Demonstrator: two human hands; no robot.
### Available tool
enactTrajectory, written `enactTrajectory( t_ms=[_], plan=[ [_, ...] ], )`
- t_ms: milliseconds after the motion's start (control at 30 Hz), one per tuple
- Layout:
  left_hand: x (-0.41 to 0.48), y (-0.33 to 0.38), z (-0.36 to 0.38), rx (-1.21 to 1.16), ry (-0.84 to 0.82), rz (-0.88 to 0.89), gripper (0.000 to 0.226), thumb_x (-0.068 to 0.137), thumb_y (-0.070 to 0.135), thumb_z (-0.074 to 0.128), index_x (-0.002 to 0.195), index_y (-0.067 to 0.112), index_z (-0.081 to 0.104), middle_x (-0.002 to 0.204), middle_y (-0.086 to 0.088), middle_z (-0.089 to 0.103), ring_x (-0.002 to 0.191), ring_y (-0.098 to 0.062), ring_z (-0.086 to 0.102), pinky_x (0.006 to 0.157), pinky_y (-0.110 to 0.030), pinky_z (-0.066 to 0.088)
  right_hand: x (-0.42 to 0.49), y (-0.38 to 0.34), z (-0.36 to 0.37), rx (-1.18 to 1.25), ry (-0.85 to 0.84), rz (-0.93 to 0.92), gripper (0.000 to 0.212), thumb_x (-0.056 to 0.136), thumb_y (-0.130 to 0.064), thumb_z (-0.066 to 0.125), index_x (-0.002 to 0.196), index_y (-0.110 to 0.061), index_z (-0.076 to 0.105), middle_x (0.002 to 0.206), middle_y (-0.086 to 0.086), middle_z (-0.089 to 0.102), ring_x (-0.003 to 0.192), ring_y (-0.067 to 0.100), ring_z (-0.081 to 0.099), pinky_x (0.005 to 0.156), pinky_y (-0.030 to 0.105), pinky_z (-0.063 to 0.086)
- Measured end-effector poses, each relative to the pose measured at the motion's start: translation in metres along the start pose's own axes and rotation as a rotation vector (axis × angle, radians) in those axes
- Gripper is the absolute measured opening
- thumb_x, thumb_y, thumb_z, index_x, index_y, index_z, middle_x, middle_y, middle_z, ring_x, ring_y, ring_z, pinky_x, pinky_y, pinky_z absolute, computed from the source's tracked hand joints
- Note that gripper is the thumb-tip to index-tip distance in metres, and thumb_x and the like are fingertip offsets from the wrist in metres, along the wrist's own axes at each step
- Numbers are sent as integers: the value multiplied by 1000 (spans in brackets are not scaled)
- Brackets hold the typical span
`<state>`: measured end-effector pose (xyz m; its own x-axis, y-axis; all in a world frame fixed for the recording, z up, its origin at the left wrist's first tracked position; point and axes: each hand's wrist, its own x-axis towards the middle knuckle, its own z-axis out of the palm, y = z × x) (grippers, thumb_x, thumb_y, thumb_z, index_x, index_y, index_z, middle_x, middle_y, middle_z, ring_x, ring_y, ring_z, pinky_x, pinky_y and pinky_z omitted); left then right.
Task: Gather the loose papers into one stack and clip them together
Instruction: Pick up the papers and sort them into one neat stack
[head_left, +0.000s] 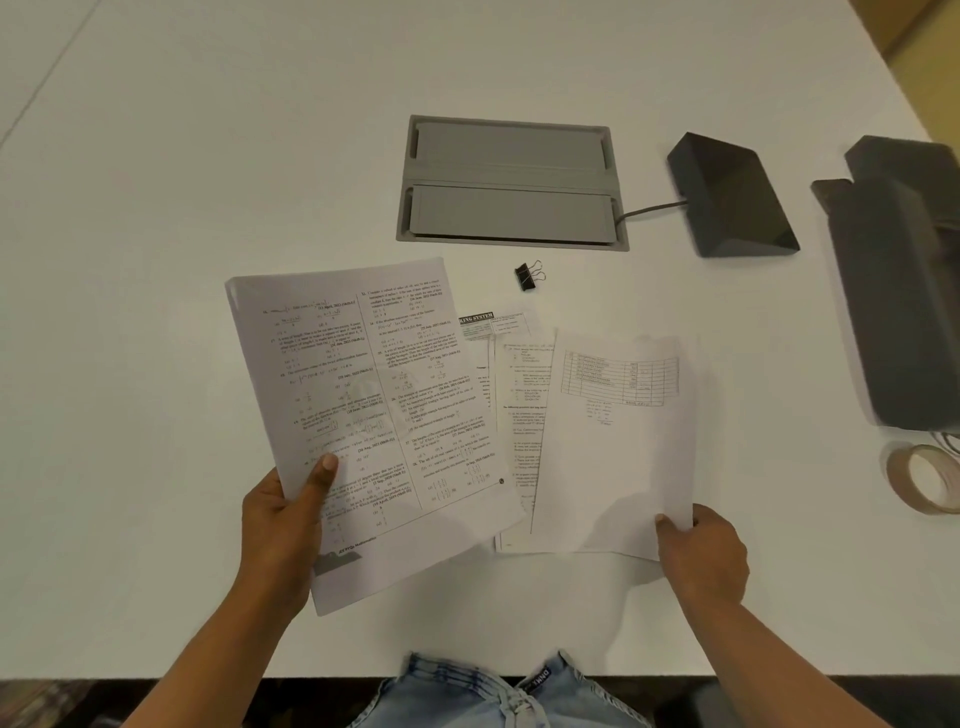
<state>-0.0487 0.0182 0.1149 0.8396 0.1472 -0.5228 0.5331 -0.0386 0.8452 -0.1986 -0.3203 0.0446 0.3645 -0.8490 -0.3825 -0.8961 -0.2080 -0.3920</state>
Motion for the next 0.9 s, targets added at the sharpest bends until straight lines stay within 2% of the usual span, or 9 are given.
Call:
enactTrajectory(
  t_ms=[67, 200, 367, 467, 567, 667, 767, 900],
  plan=[
    [0, 0, 0, 5, -3, -6, 18, 94, 26, 62, 111, 22, 65, 105, -2, 73, 90, -35, 70, 72, -54, 59, 0, 0, 0, 12, -7, -3, 17, 87, -20, 66, 99, -8, 69, 96, 14, 73, 68, 27, 57, 52, 24, 38],
    [-1, 1, -1, 16, 7, -17, 13, 93, 27, 63, 106, 26, 65, 105, -3, 73, 90, -37, 69, 73, -58, 59, 0, -3, -1, 30, -36, 19, 6, 82, -16, 68, 83, -11, 66, 90, 13, 73, 64, 26, 57, 50, 22, 38],
    [-1, 2, -1, 14, 4, -24, 14, 93, 28, 63, 108, 26, 65, 104, -3, 73, 88, -36, 69, 73, -60, 59, 0, -7, -3, 65, -49, 80, 12, 80, -20, 71, 76, -10, 64, 78, 8, 66, 62, 26, 56, 49, 21, 36],
    [0, 2, -1, 10, -6, -23, 18, 93, 27, 63, 111, 24, 65, 104, -3, 73, 89, -35, 70, 72, -58, 59, 3, -8, -7, 152, -41, 96, 9, 82, -16, 70, 80, -10, 64, 80, 11, 65, 69, 29, 58, 56, 26, 41],
    [1, 2, -3, 2, -23, -15, 22, 93, 27, 63, 114, 21, 65, 105, -3, 74, 89, -35, 70, 66, -49, 60, 7, -4, -15, 314, -76, 100, 5, 83, -9, 68, 86, -9, 64, 88, 12, 67, 77, 31, 61, 67, 32, 48],
    [2, 3, -4, -12, -54, -19, 14, 93, 25, 63, 107, 24, 66, 103, -3, 75, 89, -35, 71, 66, -46, 60, 9, 1, -24, 413, -148, 74, 14, 85, -1, 65, 98, -6, 67, 94, 13, 67, 83, 32, 61, 76, 38, 52],
    [2, 5, -3, -15, -91, -45, 13, 92, 26, 64, 105, 24, 67, 101, -5, 76, 88, -36, 73, 68, -51, 61, 9, 4, -30, 463, -178, 39, 28, 87, 3, 65, 115, -1, 65, 96, 11, 63, 86, 30, 59, 79, 35, 46],
    [-1, 6, 6, -12, -179, -58, 22, 88, 28, 66, 108, 19, 68, 96, -7, 80, 80, -32, 77, 63, -46, 63, 8, 6, -24, 586, -248, 93, 34, 83, 2, 72, 117, -1, 65, 99, 11, 67, 88, 30, 62, 85, 37, 49]
  ],
)
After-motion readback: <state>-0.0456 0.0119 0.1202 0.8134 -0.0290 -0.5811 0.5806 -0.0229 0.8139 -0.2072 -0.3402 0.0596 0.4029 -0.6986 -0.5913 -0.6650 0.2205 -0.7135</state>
